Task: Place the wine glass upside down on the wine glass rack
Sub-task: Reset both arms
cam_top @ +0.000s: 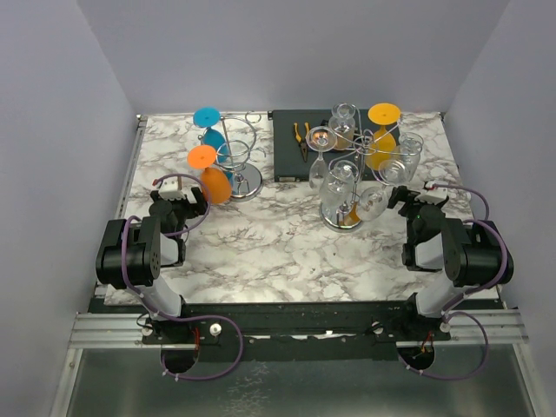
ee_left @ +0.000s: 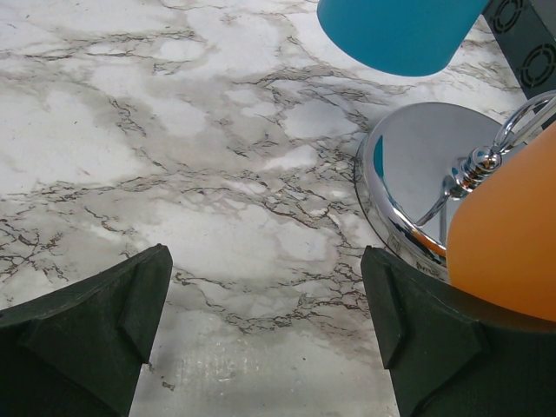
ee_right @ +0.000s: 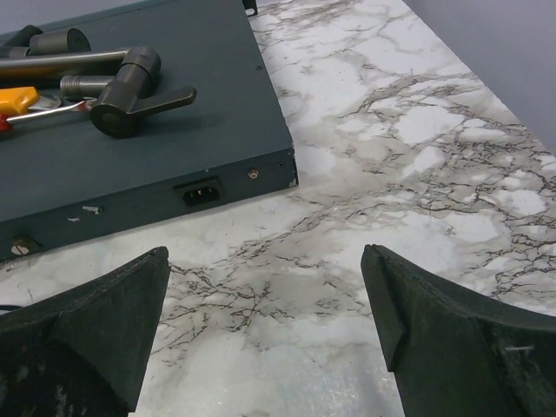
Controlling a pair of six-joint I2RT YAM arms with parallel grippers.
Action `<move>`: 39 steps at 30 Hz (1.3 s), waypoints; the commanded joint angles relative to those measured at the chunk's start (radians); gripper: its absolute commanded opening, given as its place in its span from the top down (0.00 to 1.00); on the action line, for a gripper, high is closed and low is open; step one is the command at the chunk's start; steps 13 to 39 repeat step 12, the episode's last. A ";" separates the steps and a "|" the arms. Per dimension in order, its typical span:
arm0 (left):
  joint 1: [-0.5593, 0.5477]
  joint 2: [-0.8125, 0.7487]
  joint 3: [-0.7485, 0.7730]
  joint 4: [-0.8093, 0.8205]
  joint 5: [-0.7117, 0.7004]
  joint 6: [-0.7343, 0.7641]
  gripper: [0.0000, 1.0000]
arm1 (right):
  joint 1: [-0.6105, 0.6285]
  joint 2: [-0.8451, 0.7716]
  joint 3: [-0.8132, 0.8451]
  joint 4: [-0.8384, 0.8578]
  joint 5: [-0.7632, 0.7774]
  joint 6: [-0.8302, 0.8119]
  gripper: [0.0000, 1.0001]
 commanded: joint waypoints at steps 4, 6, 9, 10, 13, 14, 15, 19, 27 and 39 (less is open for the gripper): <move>-0.007 0.004 0.012 0.012 -0.018 -0.009 0.01 | -0.003 0.003 -0.009 0.030 0.017 -0.016 0.00; -0.011 0.005 0.017 0.004 -0.026 -0.007 0.01 | -0.004 0.004 -0.008 0.030 0.017 -0.015 0.00; -0.013 0.003 0.017 0.003 -0.029 -0.004 0.01 | -0.003 0.003 -0.009 0.030 0.018 -0.016 0.00; -0.015 0.003 0.015 0.002 -0.030 -0.005 0.01 | -0.002 0.003 -0.009 0.030 0.018 -0.015 0.00; -0.015 -0.001 0.012 0.003 -0.031 -0.004 0.01 | -0.002 0.003 -0.007 0.031 0.018 -0.016 0.00; -0.015 -0.001 0.012 0.003 -0.031 -0.004 0.01 | -0.002 0.003 -0.007 0.031 0.018 -0.016 0.00; -0.015 -0.001 0.012 0.003 -0.031 -0.004 0.01 | -0.002 0.003 -0.007 0.031 0.018 -0.016 0.00; -0.015 -0.001 0.012 0.003 -0.031 -0.004 0.01 | -0.002 0.003 -0.007 0.031 0.018 -0.016 0.00; -0.015 -0.001 0.012 0.003 -0.031 -0.004 0.01 | -0.002 0.003 -0.007 0.031 0.018 -0.016 0.00; -0.015 -0.001 0.012 0.003 -0.031 -0.004 0.01 | -0.002 0.003 -0.007 0.031 0.018 -0.016 0.00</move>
